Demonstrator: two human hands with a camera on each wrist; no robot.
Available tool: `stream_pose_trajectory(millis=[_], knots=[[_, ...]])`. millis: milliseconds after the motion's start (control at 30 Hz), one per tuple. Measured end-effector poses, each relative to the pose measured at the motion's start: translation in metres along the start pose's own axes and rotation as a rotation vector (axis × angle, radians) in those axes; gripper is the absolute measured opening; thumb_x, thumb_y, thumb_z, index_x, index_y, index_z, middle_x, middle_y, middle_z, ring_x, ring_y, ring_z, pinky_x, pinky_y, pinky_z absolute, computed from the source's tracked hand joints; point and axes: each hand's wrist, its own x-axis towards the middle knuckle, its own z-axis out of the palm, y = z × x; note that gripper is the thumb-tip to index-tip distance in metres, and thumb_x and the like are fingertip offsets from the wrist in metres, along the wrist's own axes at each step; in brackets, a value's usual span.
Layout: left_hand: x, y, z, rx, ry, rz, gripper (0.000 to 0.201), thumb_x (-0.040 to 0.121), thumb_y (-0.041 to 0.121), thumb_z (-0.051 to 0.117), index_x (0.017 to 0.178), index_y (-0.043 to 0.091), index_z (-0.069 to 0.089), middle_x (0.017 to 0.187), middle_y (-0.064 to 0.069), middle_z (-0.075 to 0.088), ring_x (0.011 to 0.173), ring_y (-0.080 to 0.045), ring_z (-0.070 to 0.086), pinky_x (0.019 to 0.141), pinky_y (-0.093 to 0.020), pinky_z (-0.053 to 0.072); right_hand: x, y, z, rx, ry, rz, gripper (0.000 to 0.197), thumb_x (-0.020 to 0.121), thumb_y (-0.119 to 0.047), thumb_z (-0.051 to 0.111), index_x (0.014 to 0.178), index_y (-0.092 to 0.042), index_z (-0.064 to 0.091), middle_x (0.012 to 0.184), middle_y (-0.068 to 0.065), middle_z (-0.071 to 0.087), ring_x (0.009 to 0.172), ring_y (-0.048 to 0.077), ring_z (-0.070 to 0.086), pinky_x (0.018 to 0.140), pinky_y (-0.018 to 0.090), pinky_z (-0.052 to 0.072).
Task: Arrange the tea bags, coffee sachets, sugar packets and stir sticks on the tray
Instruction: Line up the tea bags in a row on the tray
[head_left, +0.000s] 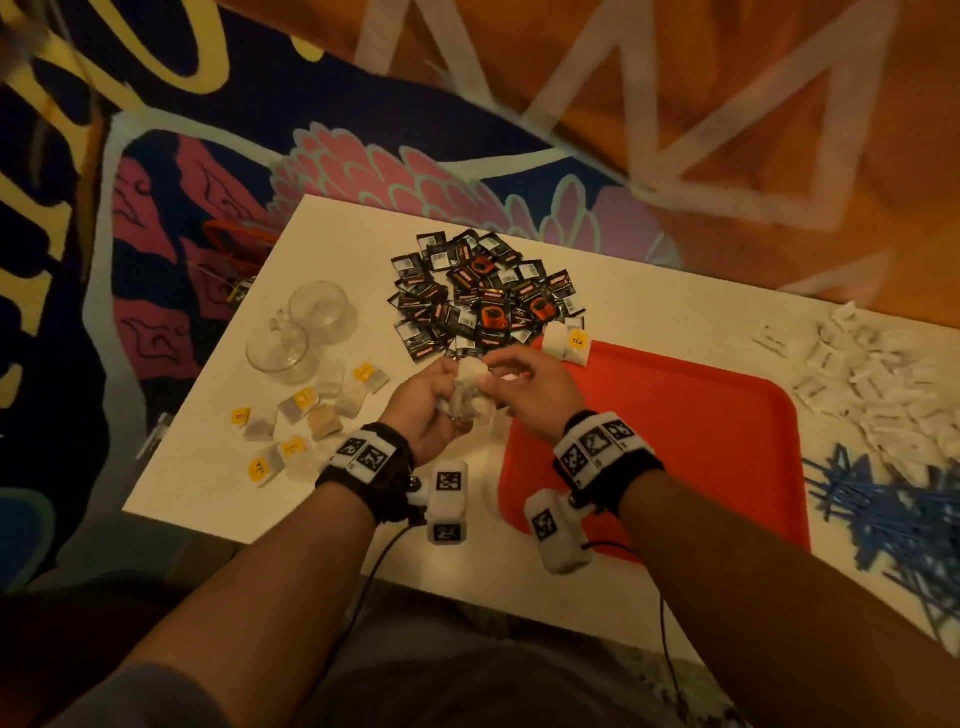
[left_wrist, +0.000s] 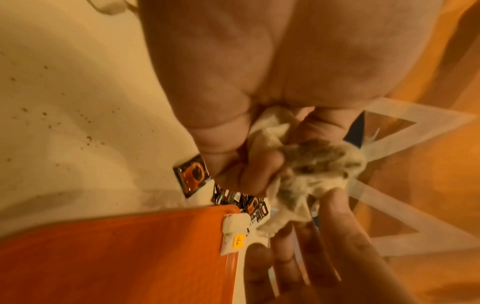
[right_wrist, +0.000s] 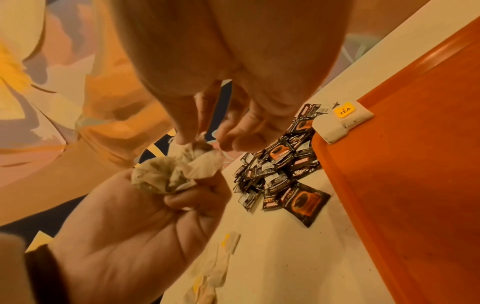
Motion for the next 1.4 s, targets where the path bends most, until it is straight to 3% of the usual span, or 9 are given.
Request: stream_pose_trajectory(millis=[167, 267, 400, 600, 700, 833, 967, 1067, 1400], knots=[[0.001, -0.003, 0.019, -0.091, -0.032, -0.063, 0.045, 0.06, 0.002, 0.037, 0.098, 0.012, 0.06, 0.084, -0.011, 0.061, 0.069, -0.027, 0.059, 0.061, -0.03, 0.048, 0.001, -0.002, -0.005, 0.12, 0.11, -0.002, 0.013, 0.085, -0.005, 0.072, 0.082, -0.017, 0.068, 0.078, -0.006, 0.065, 0.064, 0.001, 0.059, 0.053, 0.014, 0.047], [0.0, -0.004, 0.026, -0.125, -0.03, -0.109, 0.035, 0.066, 0.005, 0.039, 0.089, 0.016, 0.062, 0.074, -0.007, 0.057, 0.061, -0.023, 0.056, 0.052, -0.027, 0.047, 0.003, -0.004, -0.012, 0.28, 0.151, 0.049, 0.017, 0.09, -0.003, 0.065, 0.079, -0.016, 0.062, 0.076, -0.003, 0.062, 0.066, 0.006, 0.058, 0.056, 0.02, 0.049], [0.005, -0.007, 0.031, -0.198, -0.053, -0.134, 0.015, 0.065, 0.01, 0.041, 0.072, 0.014, 0.054, 0.072, -0.009, 0.047, 0.058, -0.025, 0.049, 0.068, -0.031, 0.044, 0.008, -0.01, -0.025, 0.385, 0.151, 0.082, 0.019, 0.094, -0.003, 0.058, 0.08, -0.015, 0.055, 0.085, 0.006, 0.06, 0.077, 0.015, 0.058, 0.065, 0.025, 0.053], [0.014, -0.005, 0.04, -0.118, -0.051, -0.176, 0.009, 0.087, 0.02, 0.059, 0.082, 0.012, 0.06, 0.054, -0.002, 0.05, 0.053, -0.017, 0.053, 0.056, -0.029, 0.058, 0.012, -0.01, -0.039, 0.441, 0.168, 0.109, 0.018, 0.096, -0.002, 0.053, 0.083, -0.014, 0.054, 0.099, 0.018, 0.06, 0.091, 0.029, 0.061, 0.069, 0.032, 0.055], [0.023, -0.003, 0.04, 0.03, -0.014, -0.106, 0.014, 0.1, 0.011, 0.053, 0.106, 0.011, 0.066, 0.075, -0.009, 0.071, 0.065, -0.019, 0.07, 0.057, -0.029, 0.06, 0.012, -0.005, -0.047, 0.439, 0.17, 0.111, 0.018, 0.097, -0.002, 0.052, 0.084, -0.015, 0.053, 0.092, 0.017, 0.061, 0.084, 0.031, 0.06, 0.064, 0.031, 0.056], [0.033, 0.005, 0.043, 0.31, 0.032, 0.085, 0.013, 0.099, 0.011, 0.057, 0.104, 0.011, 0.069, 0.1, -0.012, 0.068, 0.061, -0.009, 0.064, 0.05, -0.02, 0.048, 0.01, 0.003, -0.059, 0.33, 0.172, 0.076, 0.018, 0.098, -0.004, 0.053, 0.084, -0.016, 0.052, 0.087, 0.011, 0.063, 0.074, 0.025, 0.064, 0.051, 0.022, 0.054], [0.033, 0.02, 0.057, 0.653, -0.01, 0.309, 0.017, 0.094, 0.03, 0.067, 0.102, 0.018, 0.074, 0.093, -0.006, 0.068, 0.055, -0.008, 0.053, 0.045, -0.022, 0.039, 0.012, 0.014, -0.067, 0.107, 0.19, 0.031, 0.013, 0.096, -0.01, 0.058, 0.088, -0.02, 0.055, 0.082, 0.005, 0.063, 0.064, 0.017, 0.06, 0.051, 0.025, 0.05], [0.035, 0.023, 0.075, 0.914, -0.062, 0.494, 0.004, 0.09, 0.02, 0.072, 0.09, 0.024, 0.074, 0.084, 0.01, 0.069, 0.06, 0.006, 0.059, 0.061, -0.017, 0.046, 0.015, 0.017, -0.068, 0.025, 0.204, 0.008, 0.011, 0.093, -0.018, 0.062, 0.091, -0.025, 0.055, 0.071, -0.002, 0.062, 0.059, 0.016, 0.058, 0.057, 0.032, 0.05], [0.058, 0.017, 0.083, 0.824, 0.019, 0.499, 0.012, 0.094, 0.02, 0.068, 0.084, 0.025, 0.073, 0.089, 0.005, 0.068, 0.066, -0.006, 0.059, 0.06, -0.024, 0.047, 0.022, 0.033, -0.076, 0.01, 0.178, 0.088, 0.007, 0.084, -0.018, 0.075, 0.085, -0.02, 0.068, 0.078, -0.008, 0.064, 0.065, 0.004, 0.056, 0.063, 0.02, 0.045]])
